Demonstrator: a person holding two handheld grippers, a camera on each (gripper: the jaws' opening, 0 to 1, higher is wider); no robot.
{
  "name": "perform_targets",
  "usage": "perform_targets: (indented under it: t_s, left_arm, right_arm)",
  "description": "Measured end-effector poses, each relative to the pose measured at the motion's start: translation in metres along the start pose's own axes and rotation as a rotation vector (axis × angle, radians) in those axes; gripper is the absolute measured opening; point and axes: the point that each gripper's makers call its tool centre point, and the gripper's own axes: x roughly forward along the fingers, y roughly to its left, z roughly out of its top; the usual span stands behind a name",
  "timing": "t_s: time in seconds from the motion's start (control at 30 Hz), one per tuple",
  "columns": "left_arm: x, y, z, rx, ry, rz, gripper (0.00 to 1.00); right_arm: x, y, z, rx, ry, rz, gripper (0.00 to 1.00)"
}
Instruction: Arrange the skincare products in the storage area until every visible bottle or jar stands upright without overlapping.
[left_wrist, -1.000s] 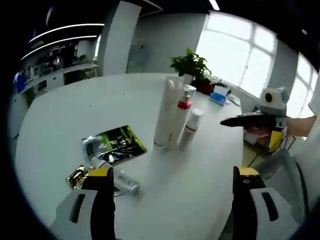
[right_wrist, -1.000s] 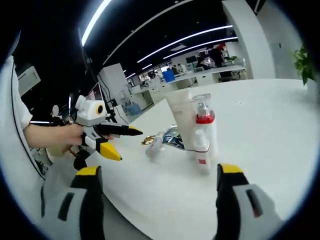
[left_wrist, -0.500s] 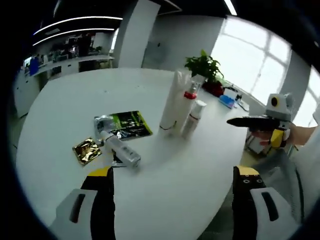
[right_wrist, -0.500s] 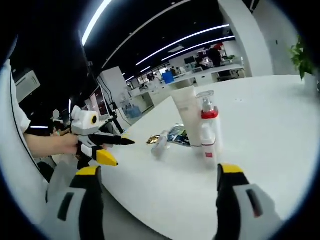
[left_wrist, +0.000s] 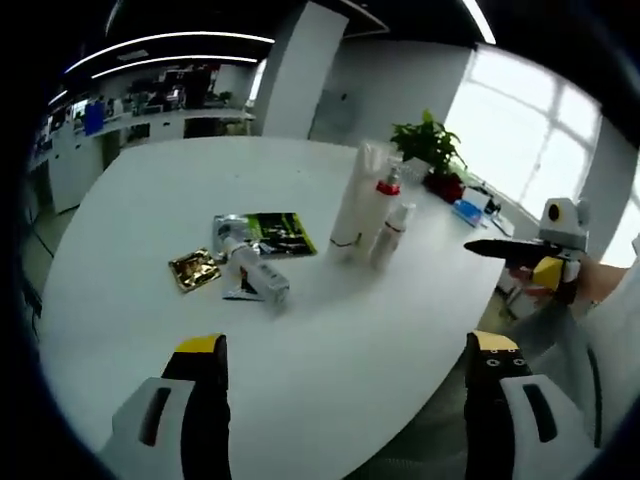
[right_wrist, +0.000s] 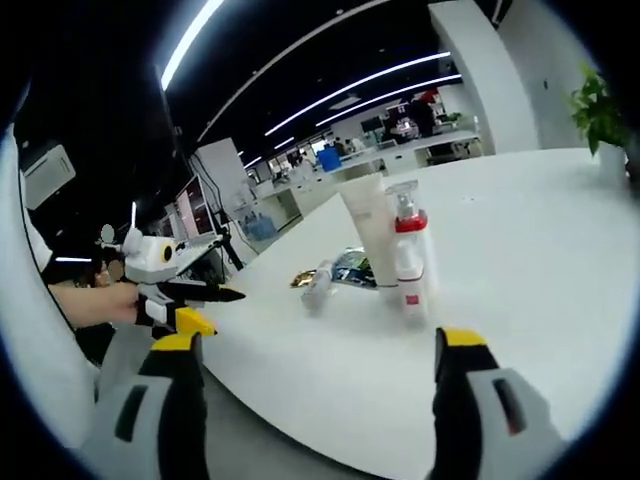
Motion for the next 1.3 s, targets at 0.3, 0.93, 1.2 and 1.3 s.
perform_targets:
  t_s: [0.3,0.93,1.2,1.3]
  left_arm:
    - [-0.017,0.006,-0.008,-0.032,-0.025,0.041,0.97]
    - [-0.019,-0.002,-0.01,-0.033,-0.04,0.054,0.97]
    - [-0.017,-0.008,-0.011,-0.03,-0.035,0.043,0.97]
    - [-0.017,-0.009,-0.009,-0.031,-0.039,0.036,0.97]
  right_arm:
    - [-0.006,0.001,-0.011,0.012,0.01,-0.03,0.98]
    - [-0.003,0.0,-0.015,-0.003,0.025,-0.052,0.97]
    - [-0.002,-0.002,-0.014,-0.017,0.021,-0.07,0.97]
    - [-0.002,-0.002,-0.013,-0.015,0.019,-0.08,0.97]
